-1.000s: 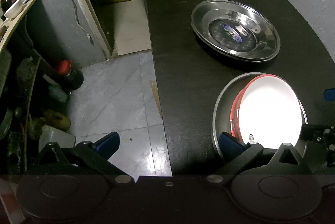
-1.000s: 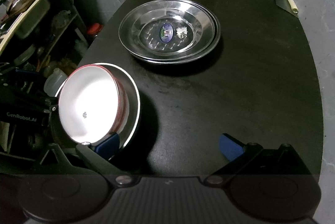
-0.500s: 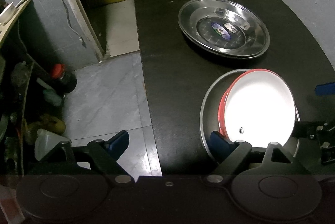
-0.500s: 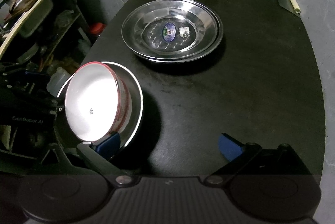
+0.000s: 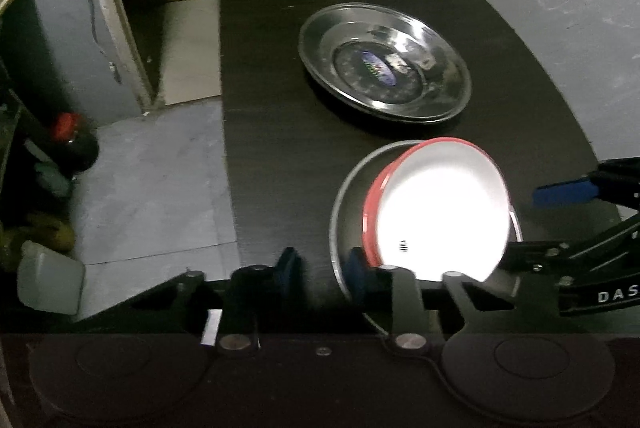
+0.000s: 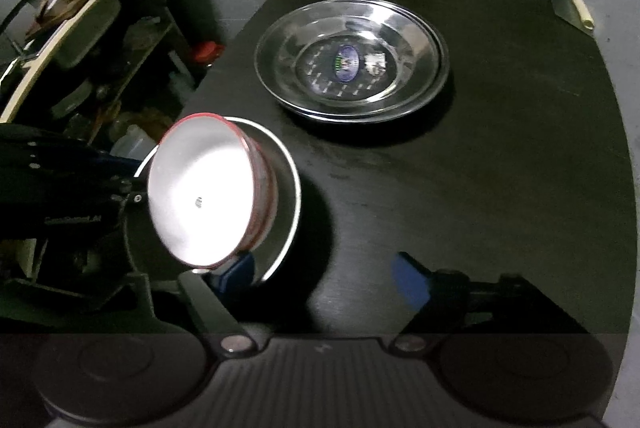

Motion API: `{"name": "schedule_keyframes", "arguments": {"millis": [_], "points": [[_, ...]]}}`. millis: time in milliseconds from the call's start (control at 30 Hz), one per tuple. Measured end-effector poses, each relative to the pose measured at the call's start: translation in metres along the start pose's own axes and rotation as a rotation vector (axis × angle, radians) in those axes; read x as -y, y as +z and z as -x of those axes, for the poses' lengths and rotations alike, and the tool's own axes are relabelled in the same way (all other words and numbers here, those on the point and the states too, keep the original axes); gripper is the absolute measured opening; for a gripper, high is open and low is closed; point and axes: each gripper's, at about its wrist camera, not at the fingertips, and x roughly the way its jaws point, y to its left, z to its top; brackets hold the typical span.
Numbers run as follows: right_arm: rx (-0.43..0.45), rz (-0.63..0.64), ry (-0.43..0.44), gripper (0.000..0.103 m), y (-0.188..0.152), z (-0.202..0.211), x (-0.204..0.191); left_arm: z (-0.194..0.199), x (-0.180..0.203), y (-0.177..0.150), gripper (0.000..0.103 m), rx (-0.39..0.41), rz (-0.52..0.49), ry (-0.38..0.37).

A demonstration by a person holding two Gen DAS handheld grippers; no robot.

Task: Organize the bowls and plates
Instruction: 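Lift the steel bowl with nested white bowls and carry it over the steel plates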

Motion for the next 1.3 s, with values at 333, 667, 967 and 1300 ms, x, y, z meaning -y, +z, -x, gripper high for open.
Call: {"name": "schedule_keyframes", "arguments": {"millis": [333, 667, 967, 1300], "points": [[-0.038, 0.032, 0.117, 0.039, 0.002, -0.007, -0.006, -0.002, 0.01, 0.0, 0.01, 0.001, -0.034, -0.026], [-0.061, 0.052, 0.134, 0.034, 0.004, -0.017, -0.011, -0.003, 0.012, 0.0, 0.011, 0.0, -0.033, -0.04], [-0.047, 0.037, 0.154, 0.033, 0.002, -0.012, -0.003, -0.003, 0.006, 0.003, 0.01, -0.011, 0.007, -0.073], [0.03, -0.018, 0.172, 0.033, 0.001, 0.005, 0.025, -0.001, 0.022, 0.021, 0.01, 0.016, 0.004, -0.09]]}}
